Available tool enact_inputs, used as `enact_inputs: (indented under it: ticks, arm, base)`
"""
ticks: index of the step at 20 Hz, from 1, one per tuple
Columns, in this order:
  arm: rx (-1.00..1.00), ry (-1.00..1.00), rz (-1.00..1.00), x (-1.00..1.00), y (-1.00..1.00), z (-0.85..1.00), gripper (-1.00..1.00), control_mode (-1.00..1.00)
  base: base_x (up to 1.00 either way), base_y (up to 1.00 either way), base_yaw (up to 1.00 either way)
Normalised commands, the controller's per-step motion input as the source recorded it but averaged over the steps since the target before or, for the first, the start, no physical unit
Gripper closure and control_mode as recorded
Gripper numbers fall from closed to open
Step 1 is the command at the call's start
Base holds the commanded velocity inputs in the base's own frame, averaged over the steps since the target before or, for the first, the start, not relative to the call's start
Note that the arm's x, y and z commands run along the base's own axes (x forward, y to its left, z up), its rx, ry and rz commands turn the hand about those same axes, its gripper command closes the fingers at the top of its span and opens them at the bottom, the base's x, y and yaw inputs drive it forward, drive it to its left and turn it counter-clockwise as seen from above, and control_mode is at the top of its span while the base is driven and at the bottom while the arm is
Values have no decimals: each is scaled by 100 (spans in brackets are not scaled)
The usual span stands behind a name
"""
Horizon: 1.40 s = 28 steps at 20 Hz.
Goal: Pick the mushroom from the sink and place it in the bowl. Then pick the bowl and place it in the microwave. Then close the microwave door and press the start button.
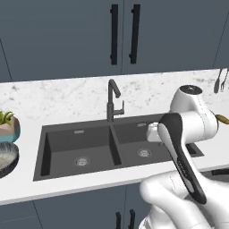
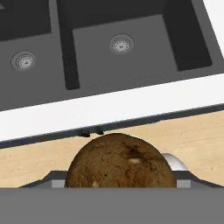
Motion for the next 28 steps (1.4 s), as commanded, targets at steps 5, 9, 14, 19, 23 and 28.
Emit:
enact_inputs:
  ticks: [5, 9, 14, 19, 23, 28]
  arm:
    - [4, 0, 7, -41, -30, 23, 100, -100]
    - [0, -3, 5, -1, -5, 2, 100, -100]
    - [0, -4, 1, -9, 0, 0, 100, -100]
    - [0, 0, 0, 0, 0, 0, 100, 100]
    - [0, 0, 0, 0, 0, 0, 100, 100]
    - [0, 0, 0, 0, 0, 0, 100, 100]
  base:
    - [0, 0, 0]
    - [0, 0, 0]
    - [0, 0, 0]
    - [-55, 66, 1]
    - [-16, 100, 0]
    - [12, 100, 0]
